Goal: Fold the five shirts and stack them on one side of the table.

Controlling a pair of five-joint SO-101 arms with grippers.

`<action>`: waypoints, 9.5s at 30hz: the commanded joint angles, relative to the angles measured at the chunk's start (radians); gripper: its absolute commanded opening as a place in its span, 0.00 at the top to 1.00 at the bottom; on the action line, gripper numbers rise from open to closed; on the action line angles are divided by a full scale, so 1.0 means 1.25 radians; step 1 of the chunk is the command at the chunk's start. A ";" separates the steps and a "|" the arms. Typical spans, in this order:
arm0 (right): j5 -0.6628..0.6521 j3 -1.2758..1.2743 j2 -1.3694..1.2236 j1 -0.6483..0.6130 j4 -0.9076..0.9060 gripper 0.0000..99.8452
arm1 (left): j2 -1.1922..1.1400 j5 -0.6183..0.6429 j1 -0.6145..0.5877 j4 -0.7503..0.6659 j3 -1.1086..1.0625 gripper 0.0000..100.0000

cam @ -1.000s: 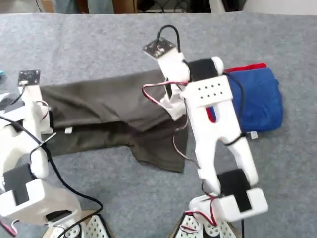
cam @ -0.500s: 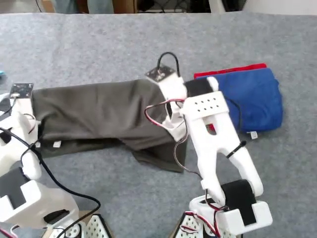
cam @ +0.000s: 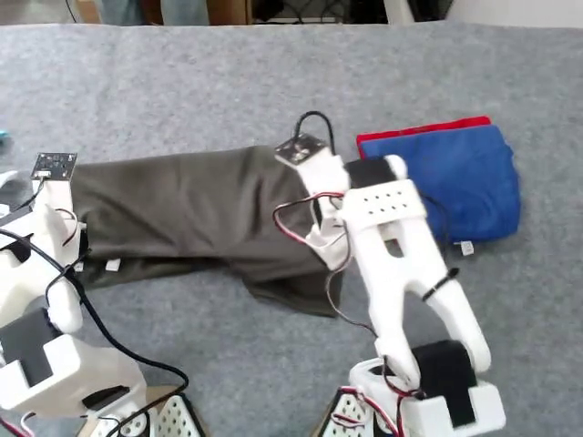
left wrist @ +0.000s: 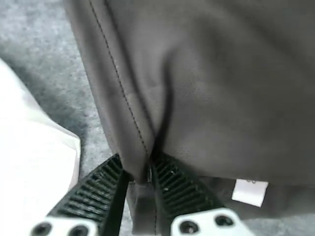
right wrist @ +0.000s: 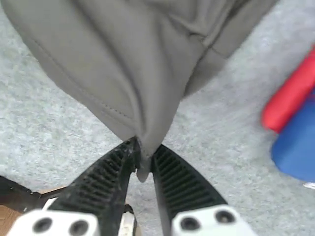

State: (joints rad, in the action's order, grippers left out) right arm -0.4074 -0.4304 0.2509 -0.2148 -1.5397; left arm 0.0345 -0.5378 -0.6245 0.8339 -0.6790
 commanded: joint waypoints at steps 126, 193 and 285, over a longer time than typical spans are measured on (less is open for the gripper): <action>0.043 1.621 -1.082 0.083 -0.183 0.99 | -0.153 0.135 0.048 0.271 0.476 0.97; 0.106 1.255 -0.942 0.038 -0.176 0.99 | -0.004 0.212 -0.012 0.233 0.153 0.97; 0.108 1.261 -1.013 0.070 -0.136 0.99 | -0.012 0.076 -0.074 0.214 0.082 0.97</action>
State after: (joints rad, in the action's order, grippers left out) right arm -0.2816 1.1408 -1.0288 -0.1550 -1.7377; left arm 0.0146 -0.4181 -0.7073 1.1285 -0.5516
